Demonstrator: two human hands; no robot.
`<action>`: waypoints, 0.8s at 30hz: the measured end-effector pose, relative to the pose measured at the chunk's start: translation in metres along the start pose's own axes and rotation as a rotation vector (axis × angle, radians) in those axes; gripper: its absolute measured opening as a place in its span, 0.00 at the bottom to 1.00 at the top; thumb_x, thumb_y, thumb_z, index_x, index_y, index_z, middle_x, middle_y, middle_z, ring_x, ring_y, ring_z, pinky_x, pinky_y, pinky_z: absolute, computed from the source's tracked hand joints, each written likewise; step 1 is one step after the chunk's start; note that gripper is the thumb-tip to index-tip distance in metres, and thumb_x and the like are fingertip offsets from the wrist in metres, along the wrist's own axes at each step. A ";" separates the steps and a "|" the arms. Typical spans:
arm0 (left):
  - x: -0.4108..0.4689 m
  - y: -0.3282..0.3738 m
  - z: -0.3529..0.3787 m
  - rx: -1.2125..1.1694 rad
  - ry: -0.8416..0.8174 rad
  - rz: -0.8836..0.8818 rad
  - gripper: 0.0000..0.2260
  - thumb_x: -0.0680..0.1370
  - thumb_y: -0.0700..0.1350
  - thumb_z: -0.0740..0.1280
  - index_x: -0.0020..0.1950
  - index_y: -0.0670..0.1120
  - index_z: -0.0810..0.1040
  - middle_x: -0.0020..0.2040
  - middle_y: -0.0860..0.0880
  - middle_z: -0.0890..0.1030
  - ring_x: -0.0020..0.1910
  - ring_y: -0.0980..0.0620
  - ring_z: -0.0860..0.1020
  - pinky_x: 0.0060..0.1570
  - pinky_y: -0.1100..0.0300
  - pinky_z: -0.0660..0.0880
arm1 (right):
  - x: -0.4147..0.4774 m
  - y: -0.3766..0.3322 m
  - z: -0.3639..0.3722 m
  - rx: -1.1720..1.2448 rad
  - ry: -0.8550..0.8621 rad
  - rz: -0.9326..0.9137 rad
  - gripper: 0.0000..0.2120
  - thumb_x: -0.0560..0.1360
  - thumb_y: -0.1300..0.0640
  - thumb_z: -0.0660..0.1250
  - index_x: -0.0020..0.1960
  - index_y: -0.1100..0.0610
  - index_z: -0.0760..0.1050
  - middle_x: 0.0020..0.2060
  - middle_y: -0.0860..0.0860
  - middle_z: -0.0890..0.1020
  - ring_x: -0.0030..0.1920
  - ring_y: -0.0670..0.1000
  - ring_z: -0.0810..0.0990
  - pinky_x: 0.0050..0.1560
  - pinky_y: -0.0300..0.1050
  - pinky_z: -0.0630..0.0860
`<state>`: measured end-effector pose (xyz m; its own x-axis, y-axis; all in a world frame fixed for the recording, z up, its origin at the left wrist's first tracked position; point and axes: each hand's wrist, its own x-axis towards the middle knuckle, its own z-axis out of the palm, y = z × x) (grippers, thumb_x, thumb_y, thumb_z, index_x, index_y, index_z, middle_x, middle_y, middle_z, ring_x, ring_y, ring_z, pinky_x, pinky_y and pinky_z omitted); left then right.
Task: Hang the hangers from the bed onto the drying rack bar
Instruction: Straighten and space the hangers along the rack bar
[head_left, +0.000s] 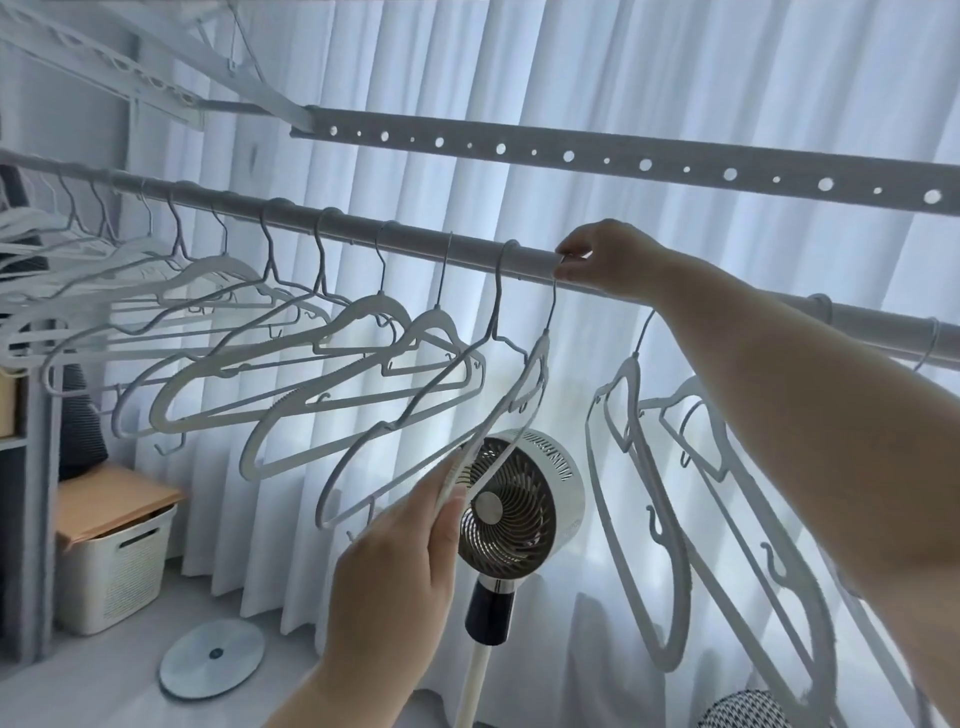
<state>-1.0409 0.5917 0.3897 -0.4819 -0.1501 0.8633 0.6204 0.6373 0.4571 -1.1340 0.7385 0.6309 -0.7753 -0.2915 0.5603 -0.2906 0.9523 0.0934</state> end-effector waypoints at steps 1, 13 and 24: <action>-0.002 0.001 0.002 0.014 0.002 0.007 0.20 0.80 0.60 0.42 0.58 0.54 0.69 0.40 0.54 0.84 0.35 0.56 0.82 0.43 0.63 0.72 | 0.000 -0.001 0.000 -0.004 0.000 0.001 0.16 0.76 0.55 0.62 0.62 0.60 0.74 0.58 0.58 0.77 0.59 0.58 0.74 0.57 0.47 0.70; -0.007 0.008 0.008 0.078 -0.003 0.068 0.22 0.81 0.57 0.44 0.56 0.49 0.75 0.37 0.55 0.84 0.30 0.57 0.80 0.39 0.67 0.71 | -0.006 -0.002 -0.002 -0.055 -0.002 0.007 0.17 0.77 0.56 0.60 0.63 0.61 0.72 0.60 0.58 0.76 0.61 0.58 0.72 0.59 0.48 0.69; -0.003 0.020 -0.002 -0.034 0.099 0.079 0.26 0.77 0.66 0.46 0.64 0.50 0.66 0.62 0.51 0.72 0.63 0.53 0.68 0.65 0.69 0.60 | -0.020 0.022 -0.025 -0.006 0.070 0.058 0.22 0.77 0.53 0.62 0.69 0.59 0.66 0.68 0.53 0.70 0.69 0.53 0.68 0.67 0.43 0.62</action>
<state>-1.0254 0.6035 0.3966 -0.3684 -0.1754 0.9130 0.6753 0.6245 0.3925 -1.1109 0.7679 0.6418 -0.7493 -0.2289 0.6214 -0.2431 0.9679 0.0635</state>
